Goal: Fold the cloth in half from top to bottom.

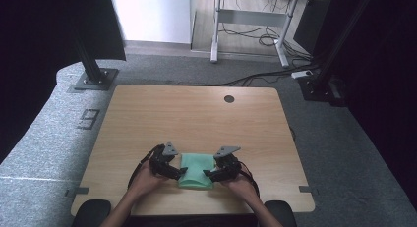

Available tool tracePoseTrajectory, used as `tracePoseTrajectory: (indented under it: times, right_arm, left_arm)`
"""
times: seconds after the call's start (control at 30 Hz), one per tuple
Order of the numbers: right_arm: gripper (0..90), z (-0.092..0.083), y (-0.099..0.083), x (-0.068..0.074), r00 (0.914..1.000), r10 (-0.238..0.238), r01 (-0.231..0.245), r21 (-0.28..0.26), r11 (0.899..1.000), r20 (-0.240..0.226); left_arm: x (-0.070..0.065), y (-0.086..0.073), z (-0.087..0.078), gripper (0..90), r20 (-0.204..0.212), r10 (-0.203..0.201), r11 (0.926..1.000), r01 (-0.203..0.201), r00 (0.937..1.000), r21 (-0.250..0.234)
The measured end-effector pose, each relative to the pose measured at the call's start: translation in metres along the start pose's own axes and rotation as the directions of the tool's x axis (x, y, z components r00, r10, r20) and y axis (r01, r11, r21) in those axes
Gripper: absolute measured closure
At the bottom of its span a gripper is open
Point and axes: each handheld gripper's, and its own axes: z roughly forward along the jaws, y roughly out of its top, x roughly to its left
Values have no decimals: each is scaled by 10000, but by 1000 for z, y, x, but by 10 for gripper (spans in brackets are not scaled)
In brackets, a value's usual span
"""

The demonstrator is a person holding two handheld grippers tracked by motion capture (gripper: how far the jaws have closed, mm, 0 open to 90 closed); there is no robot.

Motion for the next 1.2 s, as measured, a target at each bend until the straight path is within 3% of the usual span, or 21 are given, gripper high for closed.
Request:
tracePoseTrajectory:
  times: [0.47,0.63,0.77,0.87,0.97,1.03,1.1,1.2]
  right_arm:
    - [279,-7,-25,6,9997,-16,6,383,9993,256]
    - [265,-5,-26,7,9993,-20,7,368,9993,362]
    - [256,-5,-27,5,9994,142,-153,325,9994,322]
    - [252,-5,-27,5,9993,167,-178,326,9993,334]
    - [250,-5,-27,6,9991,170,-182,317,9993,396]
    - [240,-7,-26,8,9992,79,-88,216,9997,398]
    - [232,-10,-25,12,9998,142,-143,69,9999,108]
    - [232,-11,-28,18,9998,-107,102,270,9996,185]
  left_arm:
    - [1,-3,7,51,-150,-265,9996,267,9995,119]
    - [-6,-4,-5,62,-113,-201,9998,199,9997,-101]
    - [-16,-10,-14,63,174,-226,9995,230,9996,-215]
    - [-23,-17,-16,64,257,-162,9999,161,9995,48]
    - [-27,-21,-13,67,-67,-116,9992,118,9999,379]
    - [-26,-21,-11,66,-59,-173,9990,175,9998,402]
    - [-27,-21,-10,66,-118,-68,9991,73,9999,414]
    - [-26,-23,-10,66,-84,-177,9991,180,9998,379]
